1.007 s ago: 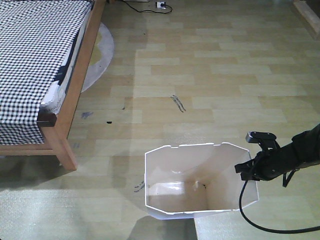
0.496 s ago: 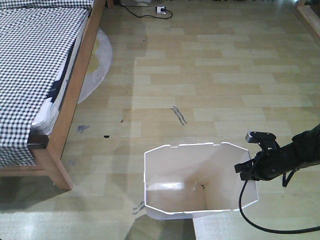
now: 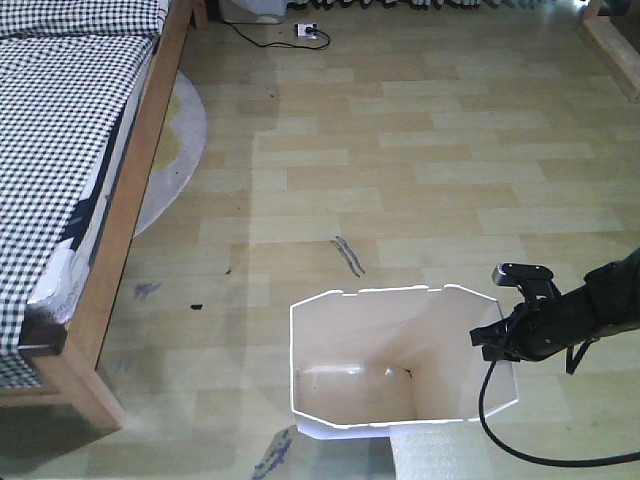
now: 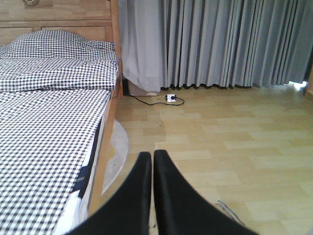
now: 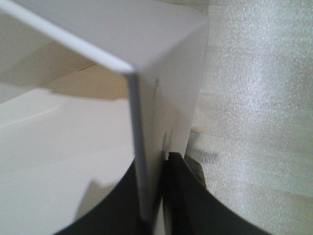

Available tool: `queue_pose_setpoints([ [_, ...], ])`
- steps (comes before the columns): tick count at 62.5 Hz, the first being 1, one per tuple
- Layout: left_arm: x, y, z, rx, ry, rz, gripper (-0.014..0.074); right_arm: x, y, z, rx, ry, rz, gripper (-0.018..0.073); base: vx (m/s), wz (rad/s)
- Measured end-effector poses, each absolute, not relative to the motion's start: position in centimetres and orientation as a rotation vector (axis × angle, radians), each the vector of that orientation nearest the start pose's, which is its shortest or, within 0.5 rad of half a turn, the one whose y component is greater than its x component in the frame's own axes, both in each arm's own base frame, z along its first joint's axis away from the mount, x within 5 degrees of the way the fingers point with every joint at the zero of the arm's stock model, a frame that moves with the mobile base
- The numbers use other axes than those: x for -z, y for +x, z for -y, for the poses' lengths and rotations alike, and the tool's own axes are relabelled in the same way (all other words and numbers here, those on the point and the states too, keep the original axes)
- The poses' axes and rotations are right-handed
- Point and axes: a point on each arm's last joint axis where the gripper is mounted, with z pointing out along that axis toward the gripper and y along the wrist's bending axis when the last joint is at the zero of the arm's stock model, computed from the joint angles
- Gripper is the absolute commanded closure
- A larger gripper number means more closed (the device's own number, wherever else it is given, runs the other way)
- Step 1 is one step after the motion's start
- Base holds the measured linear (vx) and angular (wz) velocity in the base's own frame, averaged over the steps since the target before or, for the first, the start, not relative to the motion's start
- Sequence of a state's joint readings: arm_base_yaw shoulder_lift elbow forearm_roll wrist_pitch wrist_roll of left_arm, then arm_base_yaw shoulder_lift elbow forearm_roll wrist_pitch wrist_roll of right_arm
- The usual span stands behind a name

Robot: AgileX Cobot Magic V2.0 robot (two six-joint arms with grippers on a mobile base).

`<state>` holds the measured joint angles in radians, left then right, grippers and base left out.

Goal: Move trash bin to bedside with robot
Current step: 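Drag the held bin across the floor alongside the bed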

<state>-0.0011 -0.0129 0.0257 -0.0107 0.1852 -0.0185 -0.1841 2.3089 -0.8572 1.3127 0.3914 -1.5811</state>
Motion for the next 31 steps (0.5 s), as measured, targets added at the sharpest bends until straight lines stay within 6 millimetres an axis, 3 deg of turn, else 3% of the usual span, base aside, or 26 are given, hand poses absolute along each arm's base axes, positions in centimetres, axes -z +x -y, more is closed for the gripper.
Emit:
queue_pose_setpoints([
  [31, -18.84, 5.60, 0.02, 0.024, -0.022, -1.682, 0.0603, 1.91, 30.11, 2.19, -0.506, -0.180, -2.908, 0.0564, 0.24, 0.00],
])
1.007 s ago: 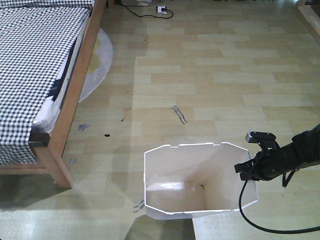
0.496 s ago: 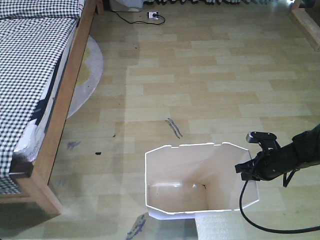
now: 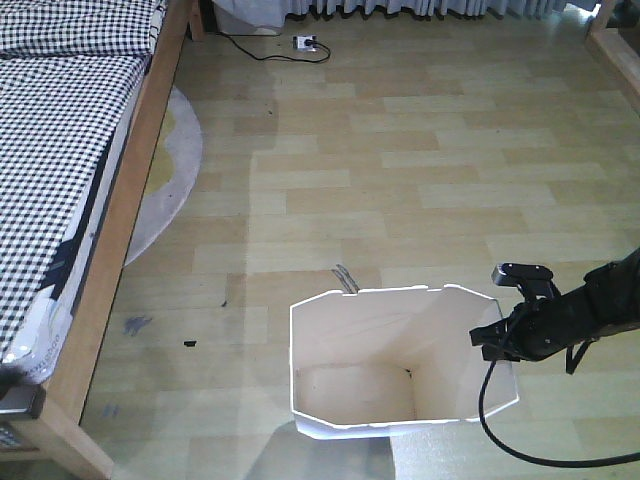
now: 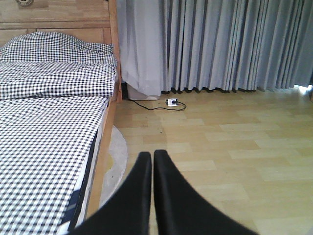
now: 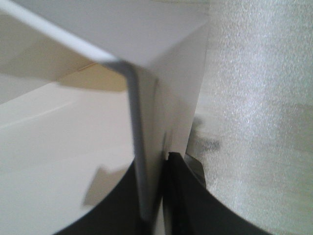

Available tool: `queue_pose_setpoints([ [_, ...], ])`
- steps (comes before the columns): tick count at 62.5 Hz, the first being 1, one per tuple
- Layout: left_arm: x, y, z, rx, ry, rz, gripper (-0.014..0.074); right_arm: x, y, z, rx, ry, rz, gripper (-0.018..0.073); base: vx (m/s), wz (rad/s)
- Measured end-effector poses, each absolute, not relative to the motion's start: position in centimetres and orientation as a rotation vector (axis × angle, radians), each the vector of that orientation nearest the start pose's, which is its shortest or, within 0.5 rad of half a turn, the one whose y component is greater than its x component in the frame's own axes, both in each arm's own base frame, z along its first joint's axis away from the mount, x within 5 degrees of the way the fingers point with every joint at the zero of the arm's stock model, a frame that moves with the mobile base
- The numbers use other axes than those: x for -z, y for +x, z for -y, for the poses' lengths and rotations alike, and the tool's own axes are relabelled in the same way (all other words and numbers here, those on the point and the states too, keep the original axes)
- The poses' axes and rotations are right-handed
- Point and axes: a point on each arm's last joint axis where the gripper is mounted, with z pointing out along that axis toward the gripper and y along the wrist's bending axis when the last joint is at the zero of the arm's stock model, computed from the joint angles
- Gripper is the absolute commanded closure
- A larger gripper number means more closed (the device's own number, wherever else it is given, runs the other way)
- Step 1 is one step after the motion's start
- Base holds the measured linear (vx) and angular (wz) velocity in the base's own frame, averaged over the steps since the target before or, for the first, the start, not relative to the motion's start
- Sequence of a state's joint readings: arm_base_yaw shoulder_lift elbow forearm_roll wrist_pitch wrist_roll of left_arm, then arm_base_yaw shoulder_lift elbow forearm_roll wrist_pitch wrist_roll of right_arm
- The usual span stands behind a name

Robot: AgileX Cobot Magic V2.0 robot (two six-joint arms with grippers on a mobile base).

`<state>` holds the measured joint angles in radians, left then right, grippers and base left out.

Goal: Move trash bin to bedside with robot
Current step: 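Drag the held bin across the floor alongside the bed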

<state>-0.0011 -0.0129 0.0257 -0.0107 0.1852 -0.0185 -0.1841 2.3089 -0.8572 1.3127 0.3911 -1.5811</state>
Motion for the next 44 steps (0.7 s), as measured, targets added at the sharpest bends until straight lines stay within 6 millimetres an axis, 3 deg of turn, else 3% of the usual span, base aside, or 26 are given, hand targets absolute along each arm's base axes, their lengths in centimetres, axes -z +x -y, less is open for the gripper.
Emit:
queue_pose_setpoints([
  [44, -18.84, 5.60, 0.02, 0.024, -0.022, -1.682, 0.0603, 1.89, 30.10, 2.12, -0.518, -0.181, -2.906, 0.0564, 0.24, -0.01],
])
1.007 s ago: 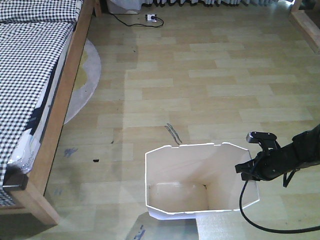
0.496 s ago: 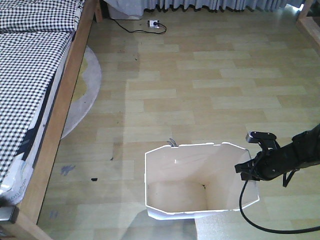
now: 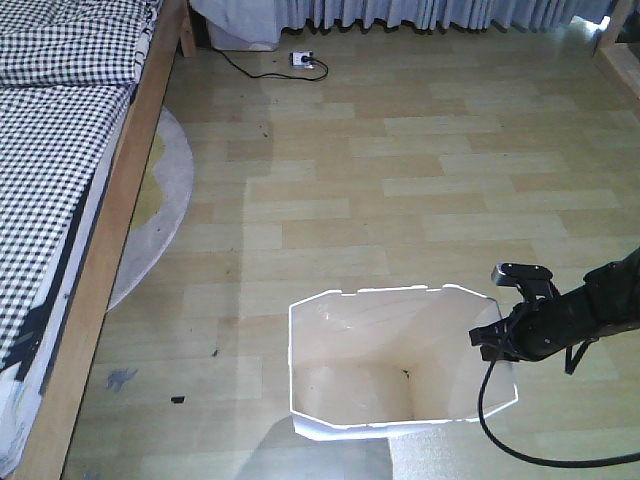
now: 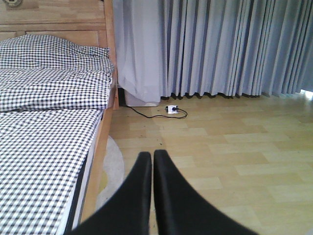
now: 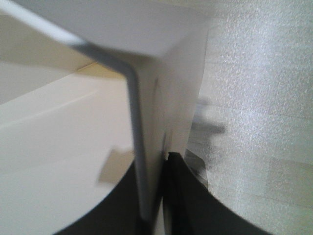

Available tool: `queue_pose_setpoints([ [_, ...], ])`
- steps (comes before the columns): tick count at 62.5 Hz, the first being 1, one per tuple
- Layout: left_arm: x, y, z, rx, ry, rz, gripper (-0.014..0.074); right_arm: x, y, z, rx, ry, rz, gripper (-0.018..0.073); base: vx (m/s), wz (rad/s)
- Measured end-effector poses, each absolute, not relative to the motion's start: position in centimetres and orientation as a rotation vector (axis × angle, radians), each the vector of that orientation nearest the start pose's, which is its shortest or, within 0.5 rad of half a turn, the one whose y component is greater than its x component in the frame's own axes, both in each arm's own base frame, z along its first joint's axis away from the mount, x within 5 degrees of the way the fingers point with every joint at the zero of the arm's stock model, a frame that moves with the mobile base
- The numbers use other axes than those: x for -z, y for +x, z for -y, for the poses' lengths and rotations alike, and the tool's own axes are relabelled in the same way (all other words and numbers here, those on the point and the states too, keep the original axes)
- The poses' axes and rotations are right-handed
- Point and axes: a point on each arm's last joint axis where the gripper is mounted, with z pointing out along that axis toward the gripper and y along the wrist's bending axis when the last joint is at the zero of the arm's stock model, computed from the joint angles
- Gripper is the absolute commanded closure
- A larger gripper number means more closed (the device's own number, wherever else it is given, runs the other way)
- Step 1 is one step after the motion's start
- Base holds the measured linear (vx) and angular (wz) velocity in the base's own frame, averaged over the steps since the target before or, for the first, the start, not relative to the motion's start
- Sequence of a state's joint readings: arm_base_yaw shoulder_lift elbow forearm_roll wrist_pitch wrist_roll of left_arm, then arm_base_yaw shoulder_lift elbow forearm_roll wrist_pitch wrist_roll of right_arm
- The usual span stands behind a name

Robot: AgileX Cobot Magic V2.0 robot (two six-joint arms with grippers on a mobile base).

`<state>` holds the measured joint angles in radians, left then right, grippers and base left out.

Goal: Move trash bin to bedside with robot
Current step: 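Drag the held bin across the floor alongside the bed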

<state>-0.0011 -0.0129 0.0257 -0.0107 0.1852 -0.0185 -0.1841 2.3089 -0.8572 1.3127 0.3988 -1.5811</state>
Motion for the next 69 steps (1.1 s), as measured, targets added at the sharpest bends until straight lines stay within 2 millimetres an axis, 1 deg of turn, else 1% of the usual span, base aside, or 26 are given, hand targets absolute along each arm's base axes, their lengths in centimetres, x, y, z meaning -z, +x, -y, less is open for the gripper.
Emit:
queue_pose_setpoints([
  [69, -18.84, 5.60, 0.02, 0.024, -0.022, -1.682, 0.0603, 1.92, 30.11, 2.19, -0.505, -0.180, -2.908, 0.0564, 0.24, -0.06],
])
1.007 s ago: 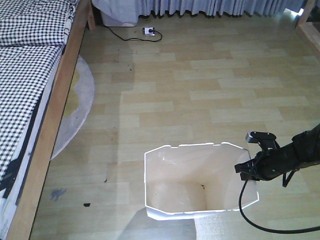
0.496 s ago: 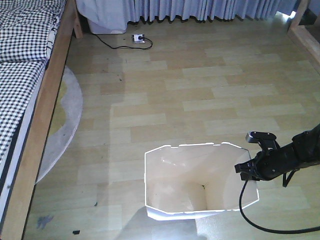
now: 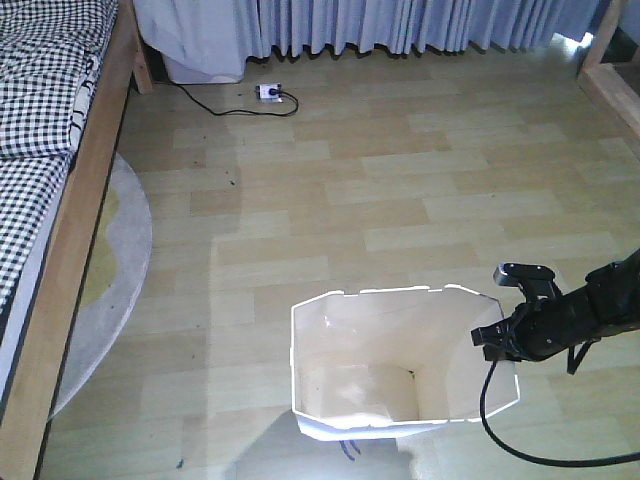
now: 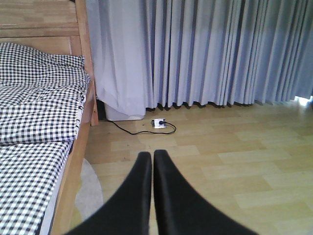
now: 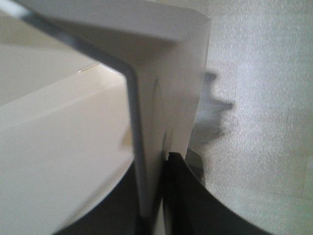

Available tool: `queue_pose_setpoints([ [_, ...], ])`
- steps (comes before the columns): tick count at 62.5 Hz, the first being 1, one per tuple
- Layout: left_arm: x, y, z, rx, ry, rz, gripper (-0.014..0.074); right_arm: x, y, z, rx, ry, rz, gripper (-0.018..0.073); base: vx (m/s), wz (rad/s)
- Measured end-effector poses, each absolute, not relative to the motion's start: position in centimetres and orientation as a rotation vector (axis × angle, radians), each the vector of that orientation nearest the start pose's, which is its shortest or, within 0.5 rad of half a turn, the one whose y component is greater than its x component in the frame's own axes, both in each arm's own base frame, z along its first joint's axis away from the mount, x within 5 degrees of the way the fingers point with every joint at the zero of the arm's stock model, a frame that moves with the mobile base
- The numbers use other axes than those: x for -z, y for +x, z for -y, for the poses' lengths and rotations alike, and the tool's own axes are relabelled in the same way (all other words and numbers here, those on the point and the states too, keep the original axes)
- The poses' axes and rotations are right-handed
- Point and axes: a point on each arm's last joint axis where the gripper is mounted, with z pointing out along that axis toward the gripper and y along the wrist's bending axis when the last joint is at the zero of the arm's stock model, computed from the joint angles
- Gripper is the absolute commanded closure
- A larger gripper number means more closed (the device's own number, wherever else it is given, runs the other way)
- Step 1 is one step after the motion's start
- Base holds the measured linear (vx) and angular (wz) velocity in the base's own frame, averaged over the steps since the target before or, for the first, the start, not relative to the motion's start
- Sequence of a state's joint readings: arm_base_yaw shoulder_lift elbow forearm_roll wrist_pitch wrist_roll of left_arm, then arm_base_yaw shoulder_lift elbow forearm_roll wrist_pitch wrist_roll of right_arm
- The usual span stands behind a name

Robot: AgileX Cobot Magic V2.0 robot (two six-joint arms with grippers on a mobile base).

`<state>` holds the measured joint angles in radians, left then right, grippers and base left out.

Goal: Move trash bin to bedside with robot
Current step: 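Drag the held bin across the floor alongside the bed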

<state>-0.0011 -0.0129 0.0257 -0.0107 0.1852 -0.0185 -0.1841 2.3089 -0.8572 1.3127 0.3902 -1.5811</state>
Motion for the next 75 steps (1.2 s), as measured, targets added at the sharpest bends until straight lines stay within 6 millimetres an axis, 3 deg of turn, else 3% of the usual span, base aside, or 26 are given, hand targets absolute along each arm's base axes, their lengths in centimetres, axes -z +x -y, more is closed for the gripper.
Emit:
queue_pose_setpoints([
  [75, -18.84, 5.60, 0.02, 0.024, -0.022, -1.682, 0.0603, 1.89, 30.10, 2.12, -0.519, -0.181, -2.906, 0.0564, 0.24, 0.04],
])
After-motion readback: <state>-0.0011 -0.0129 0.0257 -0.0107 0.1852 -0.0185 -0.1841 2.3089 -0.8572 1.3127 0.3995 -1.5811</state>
